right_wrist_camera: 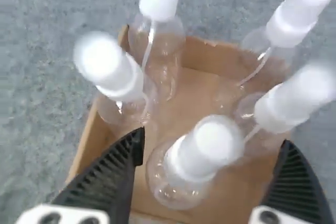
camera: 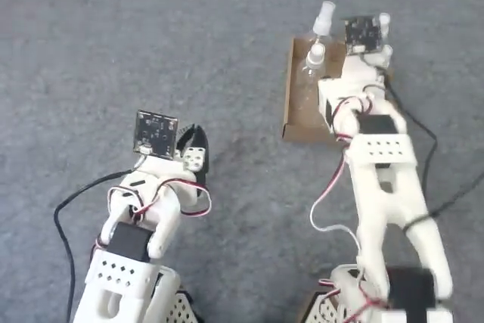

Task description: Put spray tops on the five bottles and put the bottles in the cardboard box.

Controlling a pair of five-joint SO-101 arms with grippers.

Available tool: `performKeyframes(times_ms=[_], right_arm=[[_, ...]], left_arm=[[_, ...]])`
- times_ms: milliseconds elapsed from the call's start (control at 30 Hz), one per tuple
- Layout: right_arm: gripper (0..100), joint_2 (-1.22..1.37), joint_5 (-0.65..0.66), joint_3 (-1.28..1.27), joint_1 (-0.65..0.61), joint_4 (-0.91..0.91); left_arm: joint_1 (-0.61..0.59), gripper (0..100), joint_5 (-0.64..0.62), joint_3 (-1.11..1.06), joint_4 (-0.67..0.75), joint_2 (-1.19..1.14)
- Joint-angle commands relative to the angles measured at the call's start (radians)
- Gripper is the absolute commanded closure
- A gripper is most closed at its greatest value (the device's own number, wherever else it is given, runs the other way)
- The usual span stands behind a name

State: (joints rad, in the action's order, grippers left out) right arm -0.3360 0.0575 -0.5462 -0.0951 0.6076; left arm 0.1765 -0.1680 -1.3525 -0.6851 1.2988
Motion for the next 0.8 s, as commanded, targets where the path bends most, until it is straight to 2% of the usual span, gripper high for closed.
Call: performKeyframes(times_ms=[0,100,300,400,500,600,767], right_arm=[[68.1,-0.165,0.015,0.091,-0.013,0.166],[70.2,-0.271,0.015,0.031,-0.007,0.272],[90.2,-0.510,0.015,-0.229,-0.010,0.303],[97.2,-0.664,0.015,-0.370,-0.005,0.309],[98.9,-0.829,0.017,-0.532,-0.002,0.311],[99.0,-0.989,0.032,-0.684,-0.004,0.311],[99.1,-1.190,0.192,-0.882,-0.002,0.311]], left_arm=[[-0.071,99,-0.005,0.031,0.031,0.020],[-0.132,99,-0.006,0.065,0.028,0.020],[-0.222,99,-0.006,0.120,0.021,0.021],[-0.239,99,-0.006,0.147,-0.031,0.063],[-0.238,99,0.000,0.134,-0.121,0.175],[-0.235,99,0.075,0.064,-0.187,0.313],[-0.244,99,0.120,-0.151,-0.201,0.540]])
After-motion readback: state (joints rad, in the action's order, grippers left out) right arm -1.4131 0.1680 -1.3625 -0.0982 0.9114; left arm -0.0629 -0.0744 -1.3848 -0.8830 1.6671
